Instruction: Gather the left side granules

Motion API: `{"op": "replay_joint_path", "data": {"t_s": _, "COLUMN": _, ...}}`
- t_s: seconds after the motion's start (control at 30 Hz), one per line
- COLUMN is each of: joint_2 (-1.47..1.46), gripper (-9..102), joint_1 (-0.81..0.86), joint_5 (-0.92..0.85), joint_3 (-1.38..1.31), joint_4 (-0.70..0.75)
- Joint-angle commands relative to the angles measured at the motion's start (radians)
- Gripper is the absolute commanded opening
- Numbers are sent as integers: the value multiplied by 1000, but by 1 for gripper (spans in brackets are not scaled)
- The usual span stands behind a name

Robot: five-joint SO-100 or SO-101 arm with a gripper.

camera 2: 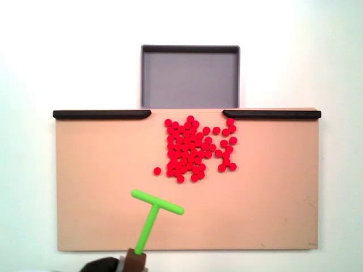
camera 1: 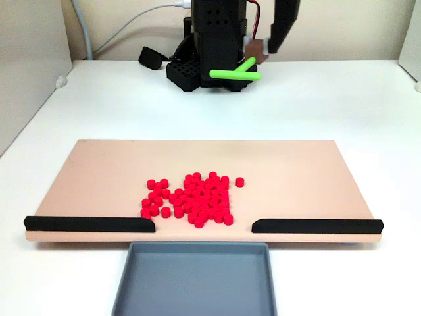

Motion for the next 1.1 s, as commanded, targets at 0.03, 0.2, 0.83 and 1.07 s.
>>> {"op": "replay_joint_path", "data": {"t_s": 0.03, "joint_2": 64, "gripper": 0, "joint_1": 74, "joint_5": -169, "joint_3": 5, "joint_4": -8}}
{"op": "replay_joint_path", "data": {"t_s": 0.2, "joint_2": 37, "gripper": 0, "joint_1": 137, "joint_5": -322, "joint_3": 5, "joint_4": -20}}
{"op": "replay_joint_path", "data": {"t_s": 0.83, "joint_2": -112, "gripper": 0, "joint_1": 201, "joint_5": -560, "joint_3": -12, "joint_4": -106}}
{"op": "replay_joint_path", "data": {"t_s": 1.07, "joint_2": -127, "gripper": 0, "joint_1": 192, "joint_5": -572, "joint_3": -12, "joint_4": -106}}
